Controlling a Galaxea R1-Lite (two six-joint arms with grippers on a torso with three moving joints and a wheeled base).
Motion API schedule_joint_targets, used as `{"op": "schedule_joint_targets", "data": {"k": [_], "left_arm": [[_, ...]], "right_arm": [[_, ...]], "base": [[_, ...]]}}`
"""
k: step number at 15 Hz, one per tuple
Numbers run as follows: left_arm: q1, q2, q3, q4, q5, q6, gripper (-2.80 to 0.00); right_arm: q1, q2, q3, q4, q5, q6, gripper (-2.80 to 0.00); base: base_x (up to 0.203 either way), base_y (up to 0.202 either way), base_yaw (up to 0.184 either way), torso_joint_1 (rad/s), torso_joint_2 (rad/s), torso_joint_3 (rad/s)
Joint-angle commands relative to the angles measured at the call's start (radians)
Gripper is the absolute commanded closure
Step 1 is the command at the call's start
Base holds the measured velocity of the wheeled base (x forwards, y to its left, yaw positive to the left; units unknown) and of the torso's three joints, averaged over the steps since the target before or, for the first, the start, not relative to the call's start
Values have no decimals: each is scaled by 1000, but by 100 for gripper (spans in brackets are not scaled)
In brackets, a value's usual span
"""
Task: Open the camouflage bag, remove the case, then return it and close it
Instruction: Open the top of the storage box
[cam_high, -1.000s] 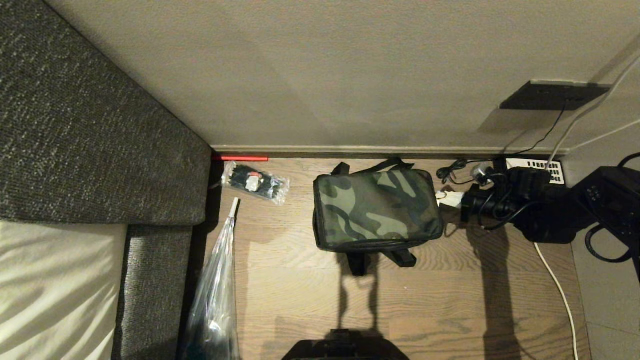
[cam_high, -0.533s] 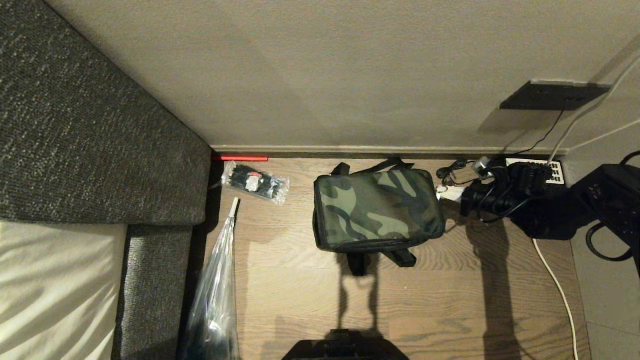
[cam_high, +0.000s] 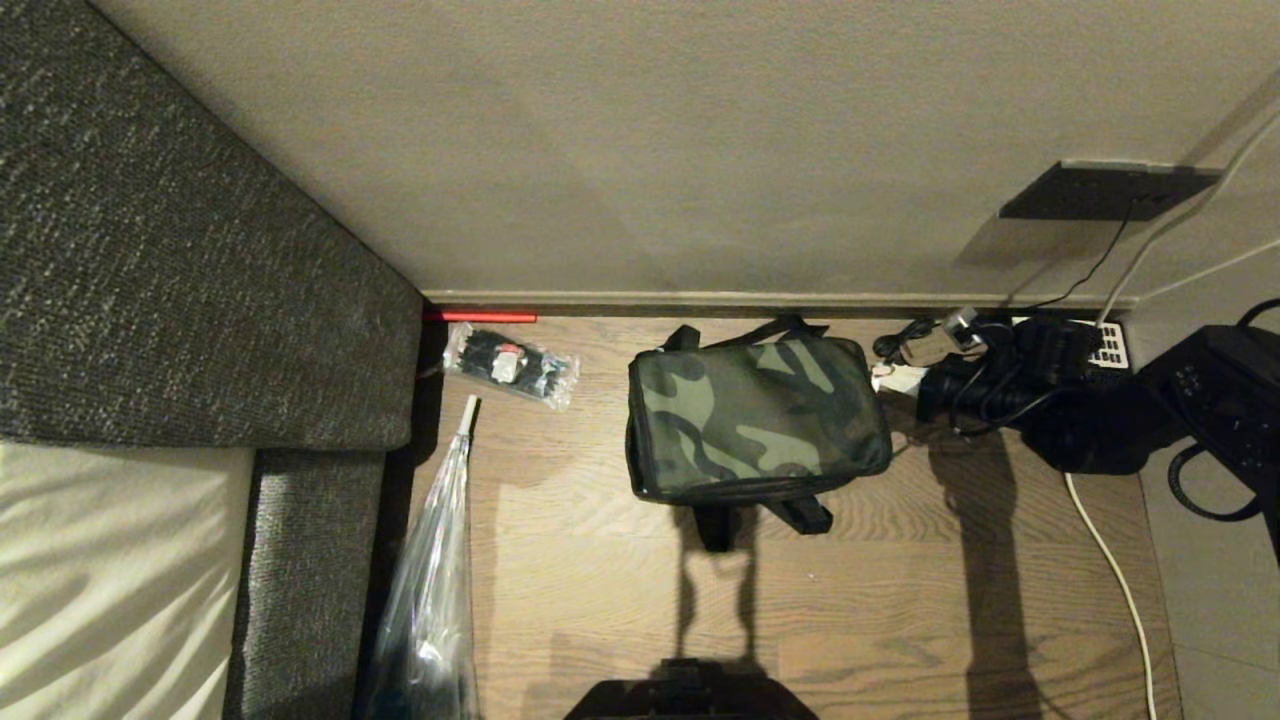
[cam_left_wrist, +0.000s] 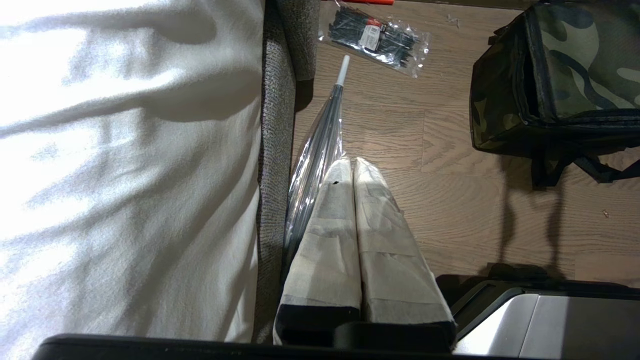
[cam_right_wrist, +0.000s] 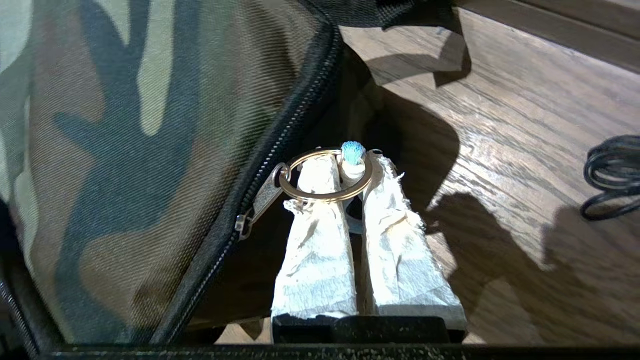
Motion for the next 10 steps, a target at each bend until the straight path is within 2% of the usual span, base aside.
{"op": "schedule_joint_targets", "data": {"k": [1,4,10], "left_arm": [[0,2,0,0,0,0,0],[0,1,1,0,0,0,0],[0,0,1,0,0,0,0]], "right_arm": [[5,1,-12,-14,2,22,0],[17,3,-23,-39,-33,81,0],[22,6,-39,-41,-50,91,0]], "base": [[0,0,0,0,0,0],[0,0,0,0,0,0],[0,0,0,0,0,0]]}}
